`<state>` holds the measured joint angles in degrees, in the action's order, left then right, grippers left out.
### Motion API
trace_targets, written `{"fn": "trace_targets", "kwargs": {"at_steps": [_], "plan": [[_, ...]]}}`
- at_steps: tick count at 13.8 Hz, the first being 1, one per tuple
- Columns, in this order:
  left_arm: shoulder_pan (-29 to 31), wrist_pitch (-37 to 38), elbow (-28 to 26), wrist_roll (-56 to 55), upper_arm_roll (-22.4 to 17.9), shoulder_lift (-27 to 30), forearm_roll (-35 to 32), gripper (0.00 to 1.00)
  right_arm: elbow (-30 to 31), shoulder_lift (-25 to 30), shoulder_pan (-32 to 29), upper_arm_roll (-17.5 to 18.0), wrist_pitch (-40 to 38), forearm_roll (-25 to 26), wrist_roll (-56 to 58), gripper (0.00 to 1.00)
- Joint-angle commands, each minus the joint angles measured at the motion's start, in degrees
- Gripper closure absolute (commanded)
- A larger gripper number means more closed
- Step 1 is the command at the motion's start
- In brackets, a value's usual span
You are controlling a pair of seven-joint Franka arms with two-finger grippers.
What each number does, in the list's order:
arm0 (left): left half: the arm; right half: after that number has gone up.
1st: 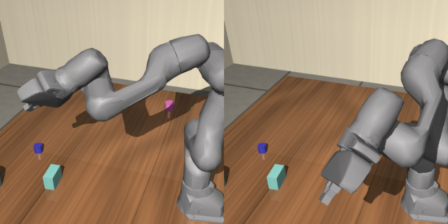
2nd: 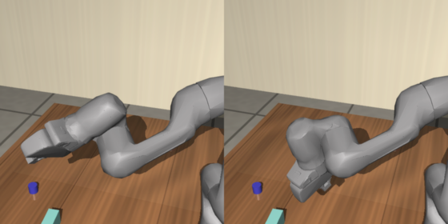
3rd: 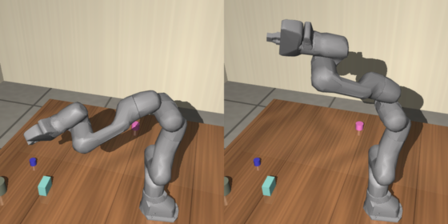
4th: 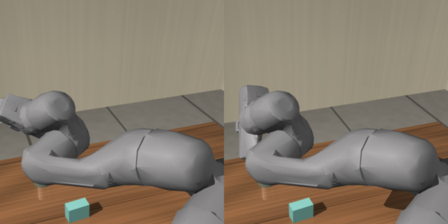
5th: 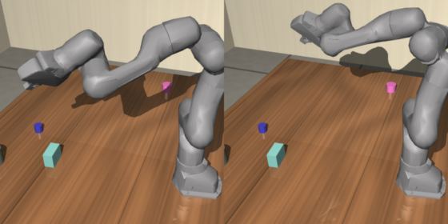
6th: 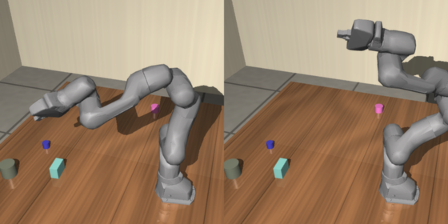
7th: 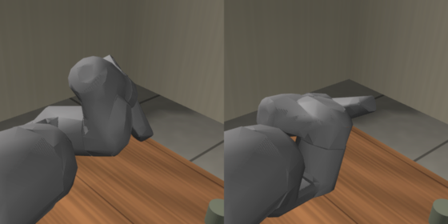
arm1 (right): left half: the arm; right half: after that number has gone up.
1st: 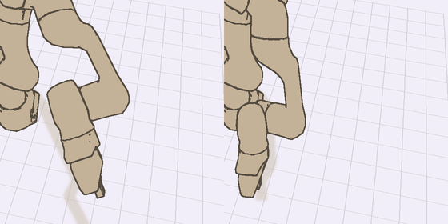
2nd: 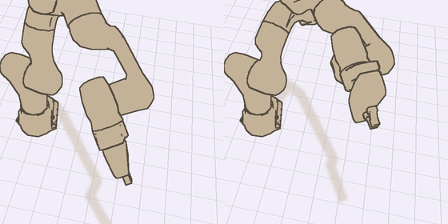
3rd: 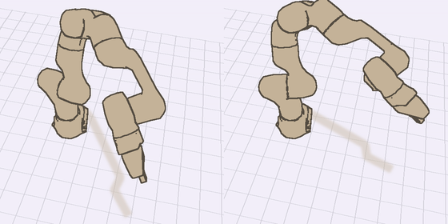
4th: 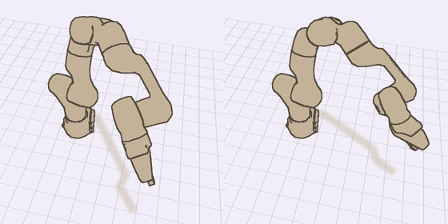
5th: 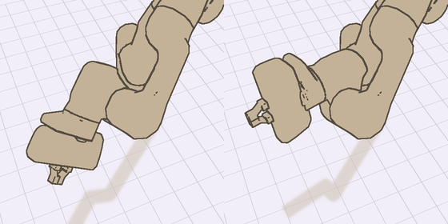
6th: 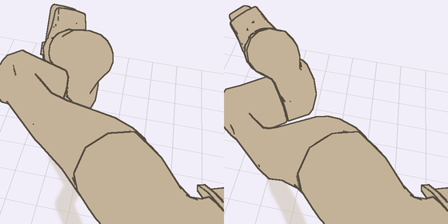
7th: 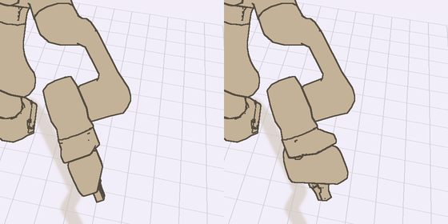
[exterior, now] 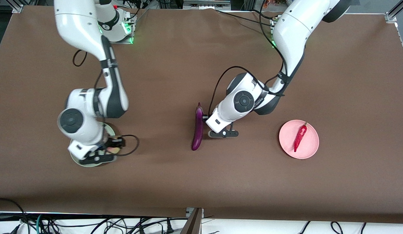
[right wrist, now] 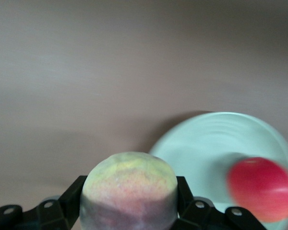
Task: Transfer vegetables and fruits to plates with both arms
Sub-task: 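Carry the peach to the green plate and the eggplant toward the pink plate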
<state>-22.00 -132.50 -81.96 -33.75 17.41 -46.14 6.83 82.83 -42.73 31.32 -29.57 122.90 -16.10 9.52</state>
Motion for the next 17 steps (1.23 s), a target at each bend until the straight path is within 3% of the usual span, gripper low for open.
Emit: {"fn": "trace_targets", "kwargs": {"at_steps": [1, 6, 8, 9, 11, 12, 13, 14, 15, 17], "plan": [[-2.51, -0.92, 5.04, -0.70, -0.97, -3.42, 0.99, 0.40, 0.31, -0.51, -4.59, 0.82, -0.47, -0.52, 6.37, 0.91], [-8.22, -6.70, 6.99, -2.54, -3.60, -8.34, 0.29, 0.36, 0.75, -2.80, -4.95, 1.43, -0.38, -1.22, 6.13, 0.90], [-12.17, -7.25, 6.99, -3.43, -8.25, -8.70, 0.38, 0.37, 0.84, -3.50, -4.95, 1.88, 0.15, -1.74, 6.04, 0.90], [-12.89, -7.25, 6.99, -3.69, -8.88, -8.70, 0.38, 0.47, 0.84, -4.11, -5.04, 1.97, 0.15, -2.70, 6.04, 0.90], [-12.55, -7.25, 6.99, -3.52, -8.89, -8.44, 0.29, 0.92, 0.92, -5.34, -5.12, 1.97, 0.15, -2.98, 6.21, 0.89], [-12.20, -7.07, 6.99, -3.25, -8.89, -8.26, 0.29, 1.00, 0.93, -5.61, -5.12, 1.97, 0.06, -3.24, 6.21, 0.87], [-11.41, -6.72, 7.07, -2.99, -8.89, -7.91, 0.20, 1.00, 0.93, -5.61, -5.21, 1.97, -0.03, -3.33, 6.12, 0.75], [-10.18, -6.72, 6.99, -1.94, -8.98, -7.47, 0.11, 1.00, 0.75, -5.53, -5.30, 1.97, -0.20, -3.33, 6.12, 0.29], [-8.43, -6.20, 6.46, 0.07, -8.89, -6.86, 0.11, 1.00, 0.31, -5.18, -5.21, 1.88, -0.38, -3.24, 6.47, 0.00], [-5.62, 0.36, 6.28, 2.89, -8.80, -4.23, 0.20, 1.00, 0.05, -3.78, -5.21, 1.53, -0.64, -3.24, 6.74, 0.00]]}}
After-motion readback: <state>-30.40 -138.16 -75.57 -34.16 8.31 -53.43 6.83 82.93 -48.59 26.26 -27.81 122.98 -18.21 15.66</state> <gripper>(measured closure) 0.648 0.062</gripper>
